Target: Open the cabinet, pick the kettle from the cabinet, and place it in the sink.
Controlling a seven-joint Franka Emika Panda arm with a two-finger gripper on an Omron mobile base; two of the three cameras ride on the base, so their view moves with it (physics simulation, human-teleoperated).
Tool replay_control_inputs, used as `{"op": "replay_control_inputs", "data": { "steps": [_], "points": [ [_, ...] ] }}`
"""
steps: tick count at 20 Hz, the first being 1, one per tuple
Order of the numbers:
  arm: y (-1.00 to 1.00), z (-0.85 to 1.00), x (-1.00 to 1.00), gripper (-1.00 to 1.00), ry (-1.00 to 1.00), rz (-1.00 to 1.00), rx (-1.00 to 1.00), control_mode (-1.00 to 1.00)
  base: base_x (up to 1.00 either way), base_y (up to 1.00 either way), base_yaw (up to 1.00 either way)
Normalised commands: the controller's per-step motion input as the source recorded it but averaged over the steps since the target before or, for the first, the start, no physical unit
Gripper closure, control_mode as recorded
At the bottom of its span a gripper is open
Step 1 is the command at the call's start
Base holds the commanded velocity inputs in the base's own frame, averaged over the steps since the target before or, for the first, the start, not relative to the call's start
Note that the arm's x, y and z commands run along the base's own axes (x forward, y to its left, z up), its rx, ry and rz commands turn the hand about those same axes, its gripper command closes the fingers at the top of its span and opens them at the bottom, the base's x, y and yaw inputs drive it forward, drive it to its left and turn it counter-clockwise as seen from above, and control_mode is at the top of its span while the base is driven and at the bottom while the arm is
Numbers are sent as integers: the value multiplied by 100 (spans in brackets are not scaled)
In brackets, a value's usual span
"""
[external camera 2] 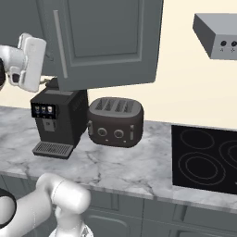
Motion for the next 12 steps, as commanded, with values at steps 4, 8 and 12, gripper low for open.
{"op": "replay_control_inputs", "data": {
  "steps": [4, 8, 12],
  "points": [
    [-1, -24, 26, -100, -14, 0, 13, -100, 0, 0, 0],
    [2, -31, 29, -100, -9, 0, 13, -100, 0, 0, 0],
    [0, -30, 7, -100, -5, 0, 8, -100, 0, 0, 0]
  ]
}}
